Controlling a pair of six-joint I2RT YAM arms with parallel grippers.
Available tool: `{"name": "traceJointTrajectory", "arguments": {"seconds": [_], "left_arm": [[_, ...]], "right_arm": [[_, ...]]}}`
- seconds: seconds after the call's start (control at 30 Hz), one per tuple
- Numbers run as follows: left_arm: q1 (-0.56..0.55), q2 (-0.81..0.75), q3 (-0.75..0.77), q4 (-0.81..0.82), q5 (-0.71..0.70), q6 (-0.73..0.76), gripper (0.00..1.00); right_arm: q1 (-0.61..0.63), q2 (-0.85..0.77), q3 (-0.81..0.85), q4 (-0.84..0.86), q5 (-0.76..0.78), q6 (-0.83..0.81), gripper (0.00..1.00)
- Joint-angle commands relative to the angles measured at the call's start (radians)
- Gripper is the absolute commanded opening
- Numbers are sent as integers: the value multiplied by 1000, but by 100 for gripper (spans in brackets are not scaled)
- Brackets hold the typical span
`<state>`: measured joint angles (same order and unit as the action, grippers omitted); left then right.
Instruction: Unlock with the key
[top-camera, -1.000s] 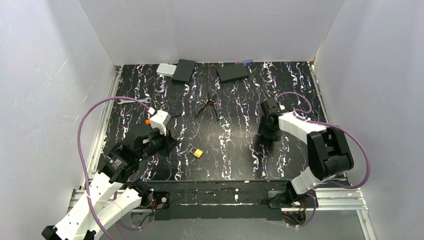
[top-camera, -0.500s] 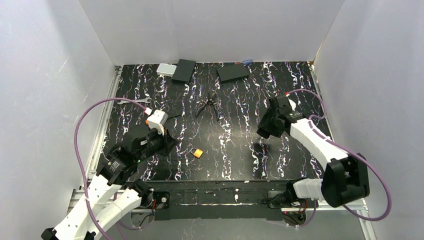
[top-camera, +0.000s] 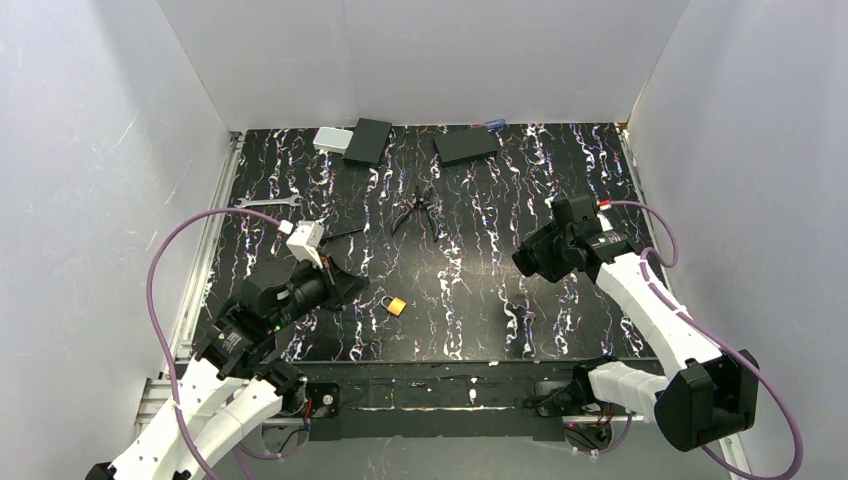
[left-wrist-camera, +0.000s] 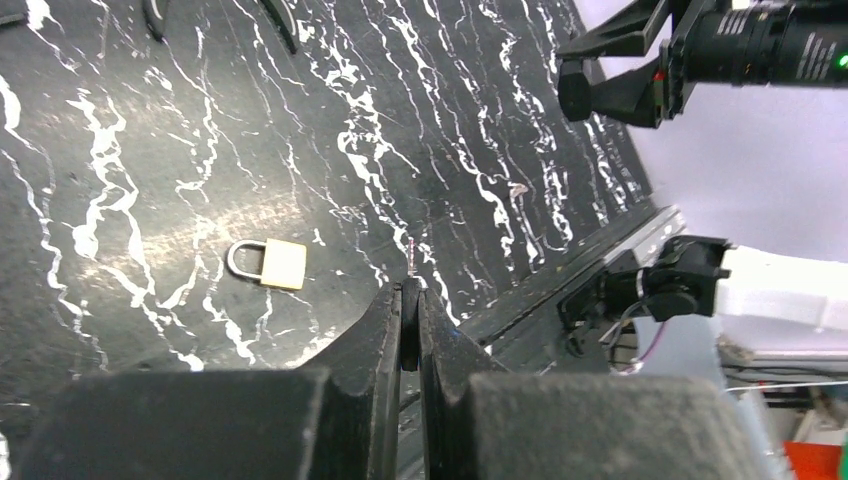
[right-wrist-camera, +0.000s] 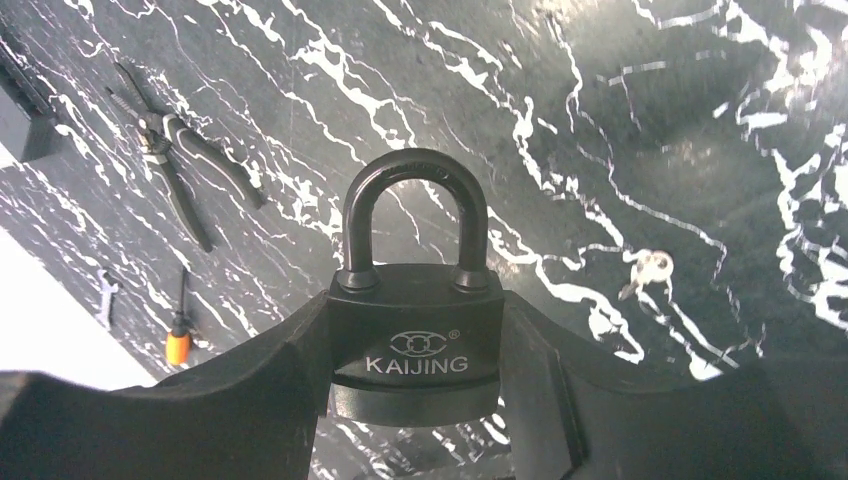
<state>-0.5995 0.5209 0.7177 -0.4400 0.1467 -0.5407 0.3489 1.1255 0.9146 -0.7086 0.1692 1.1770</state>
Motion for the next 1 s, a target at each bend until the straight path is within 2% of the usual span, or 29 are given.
{"name": "traceJointTrajectory", "arguments": {"seconds": [0.0, 0.27, 0.4, 0.53, 0.6, 0.7, 0.87, 0.97], "left_arm": [[-2, -10, -45, 117, -3, -166, 0], [-3, 48, -96, 264, 21, -262, 0], [-3, 52, -174, 402, 6, -342, 0], [-10, 88, -203, 480, -6, -379, 0], [-17, 112, -195, 480, -13, -377, 0], [-22, 129, -192, 471, -30, -382, 0], [-28, 159, -205, 446, -86, -429, 0], [-41, 187, -215, 446, -101, -466, 0]], "right_arm": [[-1, -37, 73, -59, -41, 188, 1], [2, 6, 107, -160, -108, 316, 1], [34, 13, 76, -114, -155, 375, 1], [82, 21, 74, -94, -150, 415, 1], [120, 38, 104, -144, -97, 434, 1], [172, 146, 221, -308, 27, 421, 1], [177, 502, 546, -698, 104, 195, 1], [182, 626, 580, -716, 45, 73, 1]]}}
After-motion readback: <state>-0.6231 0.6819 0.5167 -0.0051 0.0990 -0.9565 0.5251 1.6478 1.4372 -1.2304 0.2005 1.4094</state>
